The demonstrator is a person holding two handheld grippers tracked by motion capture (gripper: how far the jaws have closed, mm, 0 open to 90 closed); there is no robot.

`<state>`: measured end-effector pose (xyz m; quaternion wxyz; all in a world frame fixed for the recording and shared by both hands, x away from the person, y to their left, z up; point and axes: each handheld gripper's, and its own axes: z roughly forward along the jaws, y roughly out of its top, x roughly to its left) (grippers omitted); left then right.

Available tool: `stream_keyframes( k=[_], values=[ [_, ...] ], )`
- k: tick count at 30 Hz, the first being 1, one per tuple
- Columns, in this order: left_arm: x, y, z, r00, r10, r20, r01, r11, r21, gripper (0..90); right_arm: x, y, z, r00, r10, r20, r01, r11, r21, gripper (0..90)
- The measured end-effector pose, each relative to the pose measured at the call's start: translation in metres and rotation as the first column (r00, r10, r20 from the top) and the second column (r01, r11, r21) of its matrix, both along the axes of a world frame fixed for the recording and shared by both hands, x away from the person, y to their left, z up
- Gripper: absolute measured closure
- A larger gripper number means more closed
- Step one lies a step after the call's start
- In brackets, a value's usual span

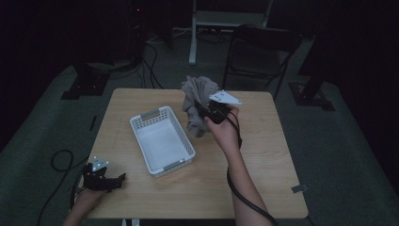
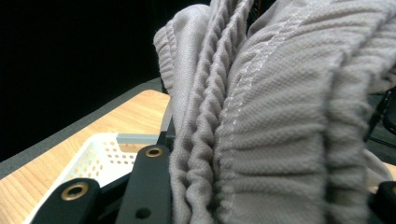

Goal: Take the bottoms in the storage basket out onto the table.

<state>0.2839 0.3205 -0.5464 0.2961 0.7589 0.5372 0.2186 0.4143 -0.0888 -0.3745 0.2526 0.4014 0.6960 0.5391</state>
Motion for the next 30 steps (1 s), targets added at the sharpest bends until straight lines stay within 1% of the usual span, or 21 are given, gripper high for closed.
stream_keyframes(
  k=[3,5,8,11,12,14,15,19,23,26,27,30],
  values=[
    [0.0,0.0,0.0,1.0,0.0,0.0,0.0,1.0,0.0,0.4,0.001,-0.011,-0.002,0.9998,-0.021,-0.004,0.021,1.0,0.01,65.4],
    [0.0,0.0,0.0,1.0,0.0,0.0,0.0,1.0,0.0,0.4,0.001,-0.018,-0.003,0.9993,-0.036,-0.004,0.036,0.999,-0.007,65.4],
    [0.0,0.0,0.0,1.0,0.0,0.0,0.0,1.0,0.0,0.4,0.001,-0.029,-0.005,0.9985,-0.055,-0.006,0.055,0.998,-0.01,65.4],
    [0.0,0.0,0.0,1.0,0.0,0.0,0.0,1.0,0.0,0.4,0.001,-0.039,-0.008,0.9975,-0.069,-0.014,0.069,0.998,0.007,65.3],
    [0.0,0.0,0.0,1.0,0.0,0.0,0.0,1.0,0.0,0.4,0.001,-0.043,-0.008,0.9967,-0.081,-0.013,0.081,0.997,-0.001,65.4],
    [0.0,0.0,0.0,1.0,0.001,0.0,-0.001,1.0,-0.001,0.4,0.001,-0.045,-0.009,0.9963,-0.085,-0.013,0.085,0.996,-0.008,65.4],
    [0.0,0.0,0.0,1.0,0.0,-0.001,0.0,1.0,0.001,0.4,0.001,-0.052,-0.01,0.9952,-0.097,-0.011,0.097,0.995,-0.011,65.4],
    [0.0,0.0,0.0,1.0,0.001,-0.001,-0.001,1.0,-0.002,0.4,0.001,-0.064,-0.014,0.9927,-0.119,-0.019,0.118,0.993,-0.017,65.3],
    [0.0,0.0,0.0,1.0,0.001,-0.001,-0.001,1.0,-0.001,0.4,-0.001,-0.075,-0.018,0.9901,-0.137,-0.031,0.136,0.99,-0.019,65.3],
    [0.0,0.0,0.0,1.0,0.001,-0.001,-0.001,1.0,-0.002,0.4,-0.001,-0.081,-0.02,0.9886,-0.147,-0.032,0.146,0.989,-0.026,65.3],
    [0.0,0.0,0.0,1.0,0.003,0.0,-0.003,1.0,-0.003,0.4,-0.002,-0.086,-0.02,0.9863,-0.162,-0.033,0.161,0.987,-0.027,65.3],
    [0.0,0.0,0.0,1.0,0.0,-0.002,0.0,1.0,0.0,0.4,-0.004,-0.096,-0.022,0.983,-0.181,-0.031,0.18,0.983,-0.03,65.3]
  ],
)
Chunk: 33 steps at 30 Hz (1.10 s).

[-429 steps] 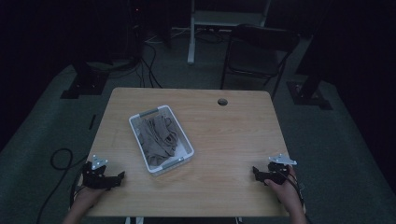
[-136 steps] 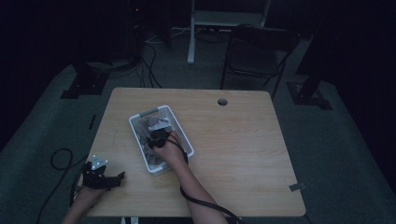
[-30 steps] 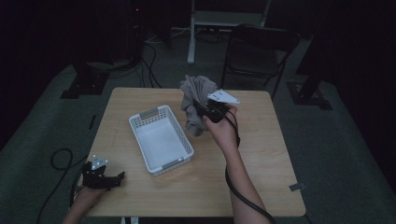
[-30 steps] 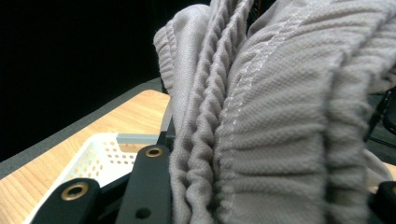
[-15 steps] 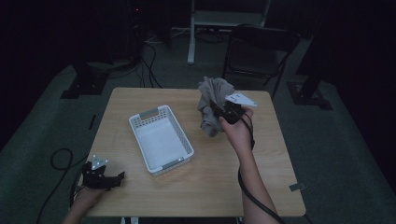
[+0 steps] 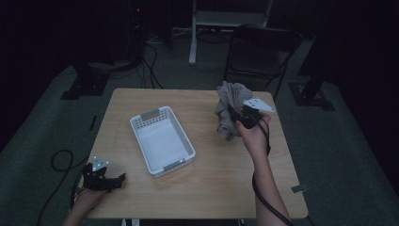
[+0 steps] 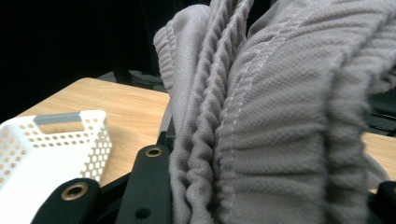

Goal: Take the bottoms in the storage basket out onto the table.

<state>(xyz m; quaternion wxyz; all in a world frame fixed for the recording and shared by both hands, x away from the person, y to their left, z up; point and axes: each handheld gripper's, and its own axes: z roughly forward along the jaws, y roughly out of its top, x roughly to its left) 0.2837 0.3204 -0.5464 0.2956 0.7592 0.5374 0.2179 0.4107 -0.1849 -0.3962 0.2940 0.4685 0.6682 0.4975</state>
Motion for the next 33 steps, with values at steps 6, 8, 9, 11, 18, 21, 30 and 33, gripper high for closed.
stream_keyframes(
  k=[6,8,9,11,18,21,30,33],
  values=[
    [0.0,0.0,0.0,1.0,0.0,0.0,0.0,1.0,0.0,0.4,-0.002,-0.016,-0.003,0.9995,-0.031,-0.001,0.031,1.0,0.001,65.3],
    [0.0,0.0,0.0,1.0,0.0,0.0,0.0,1.0,0.0,0.4,-0.003,-0.022,-0.005,0.999,-0.044,-0.003,0.044,0.999,-0.01,65.3],
    [0.0,0.0,0.0,1.0,0.0,0.0,0.0,1.0,0.0,0.4,-0.003,-0.025,-0.006,0.9988,-0.05,-0.002,0.05,0.999,-0.012,65.3],
    [0.0,0.0,0.0,1.0,0.0,0.0,0.0,1.0,0.0,0.4,-0.003,-0.03,-0.008,0.9983,-0.058,-0.01,0.058,0.998,-0.012,65.3],
    [0.0,0.0,0.0,1.0,0.0,0.0,0.0,1.0,0.0,0.4,-0.003,-0.05,-0.019,0.9944,-0.103,-0.025,0.102,0.995,-0.023,65.3],
    [0.0,0.0,0.0,1.0,0.0,0.0,0.0,1.0,0.0,0.4,-0.002,-0.057,-0.024,0.9918,-0.125,-0.029,0.124,0.992,-0.031,65.3],
    [0.0,0.0,0.0,1.0,0.0,0.0,0.0,1.0,0.0,0.4,0.0,-0.074,-0.044,0.9841,-0.17,-0.052,0.167,0.984,-0.059,65.2],
    [0.0,0.0,0.0,1.0,0.0,0.0,0.0,1.0,0.0,0.4,0.001,-0.077,-0.054,0.9809,-0.177,-0.08,0.172,0.983,-0.066,65.2]
  ],
)
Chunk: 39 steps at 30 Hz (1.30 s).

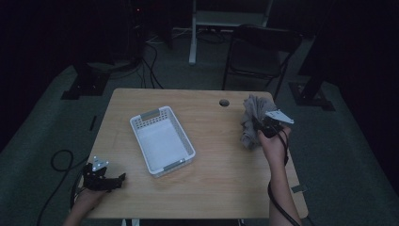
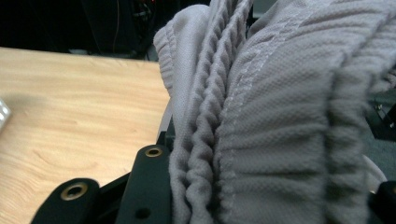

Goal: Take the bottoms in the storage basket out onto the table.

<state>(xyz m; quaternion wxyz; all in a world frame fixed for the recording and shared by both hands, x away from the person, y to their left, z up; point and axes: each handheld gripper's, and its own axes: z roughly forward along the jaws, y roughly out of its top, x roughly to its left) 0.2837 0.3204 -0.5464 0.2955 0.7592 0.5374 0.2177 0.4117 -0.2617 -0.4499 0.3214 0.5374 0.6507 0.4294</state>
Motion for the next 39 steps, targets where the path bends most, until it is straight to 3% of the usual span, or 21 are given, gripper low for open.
stream_keyframes(
  k=[15,24,31,39],
  values=[
    [0.0,0.0,0.0,1.0,0.0,0.0,0.0,1.0,0.0,0.4,0.01,0.01,-0.043,0.9964,0.012,-0.084,-0.013,1.0,-0.013,65.0],
    [-0.001,0.0,0.0,1.0,0.006,0.001,-0.006,1.0,-0.002,0.4,0.017,0.017,-0.076,0.9885,0.017,-0.15,-0.021,0.999,-0.03,63.6],
    [-0.001,0.0,0.0,1.0,0.006,0.001,-0.006,1.0,-0.002,0.4,0.017,0.016,-0.082,0.9877,0.009,-0.156,-0.015,0.999,-0.036,61.6],
    [-0.001,0.0,0.0,1.0,0.006,0.0,-0.006,1.0,-0.002,0.4,0.015,0.012,-0.077,0.9892,0.006,-0.146,-0.008,1.0,-0.01,46.6]
  ],
)
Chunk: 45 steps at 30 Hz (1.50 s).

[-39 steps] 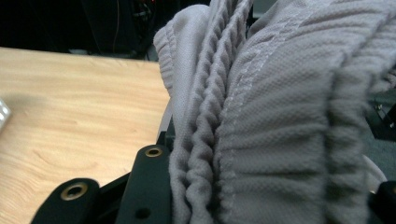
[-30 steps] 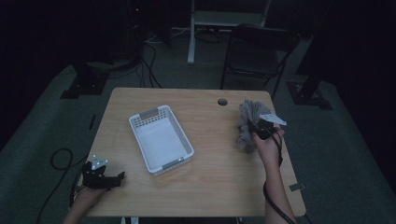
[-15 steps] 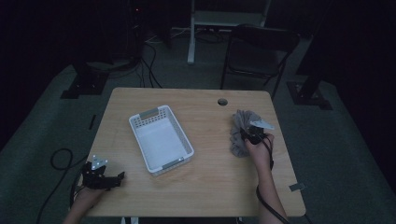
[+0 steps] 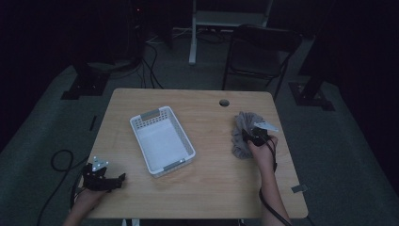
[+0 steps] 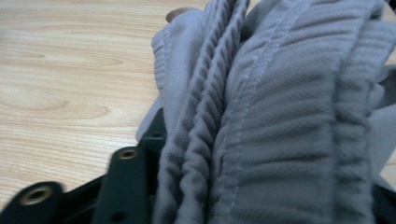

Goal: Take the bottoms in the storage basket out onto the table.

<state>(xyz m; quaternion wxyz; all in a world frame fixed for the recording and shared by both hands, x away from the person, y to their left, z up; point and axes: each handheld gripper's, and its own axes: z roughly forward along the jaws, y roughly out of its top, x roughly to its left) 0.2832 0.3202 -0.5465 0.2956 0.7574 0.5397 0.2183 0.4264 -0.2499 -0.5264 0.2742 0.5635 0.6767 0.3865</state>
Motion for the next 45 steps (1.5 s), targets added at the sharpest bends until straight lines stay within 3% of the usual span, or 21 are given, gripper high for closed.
stream_keyframes(
  k=[4,6,12,17,19,22,23,25,28,31,33,45],
  values=[
    [0.0,0.0,0.0,1.0,0.0,0.0,0.0,1.0,0.0,0.4,-0.002,-0.003,0.002,0.9998,0.014,0.016,-0.014,1.0,-0.011,38.7],
    [0.0,0.0,0.0,1.0,0.0,0.0,0.0,1.0,0.0,0.4,-0.004,-0.005,0.004,0.9996,0.017,0.021,-0.017,0.999,-0.034,39.7],
    [0.0,0.0,0.0,1.0,0.0,0.0,0.0,1.0,0.0,0.4,-0.01,-0.012,0.011,0.9993,0.018,0.034,-0.017,1.0,-0.013,27.0],
    [0.0,0.0,0.0,1.0,0.0,0.0,0.0,1.0,0.0,0.4,-0.015,-0.016,0.023,0.9971,0.013,0.074,-0.012,1.0,-0.014,16.1],
    [0.0,0.0,0.0,1.0,0.0,0.0,0.0,1.0,0.0,0.4,-0.018,-0.017,0.029,0.9951,0.062,0.077,-0.06,0.998,-0.034,12.7],
    [0.0,0.0,0.0,1.0,0.0,0.0,0.0,1.0,0.0,0.4,-0.021,-0.017,0.037,0.9934,0.078,0.084,-0.077,0.997,-0.013,13.3],
    [0.0,0.0,0.0,1.0,0.001,0.0,-0.001,1.0,0.0,0.4,-0.022,-0.017,0.042,0.9912,0.081,0.105,-0.081,0.997,-0.009,13.5],
    [0.0,0.0,0.0,1.0,0.0,0.0,0.0,1.0,0.0,0.4,-0.024,-0.015,0.046,0.9873,0.122,0.102,-0.12,0.992,-0.026,12.6],
    [0.0,0.0,0.0,1.0,0.0,0.0,0.0,1.0,0.0,0.4,-0.027,-0.014,0.053,0.9827,0.134,0.128,-0.134,0.991,-0.01,13.2],
    [0.0,0.0,0.0,1.0,0.0,0.0,0.0,1.0,-0.001,0.4,-0.03,-0.01,0.059,0.9727,0.177,0.149,-0.177,0.984,-0.017,13.1],
    [0.0,0.0,0.0,1.0,0.0,0.0,0.0,1.0,-0.001,0.4,-0.032,-0.007,0.062,0.965,0.21,0.158,-0.206,0.978,-0.04,12.8],
    [0.0,0.0,0.0,1.0,0.0,0.0,0.0,1.0,0.0,0.4,-0.042,0.012,0.075,0.935,0.304,0.183,-0.302,0.953,-0.038,12.9]
  ],
)
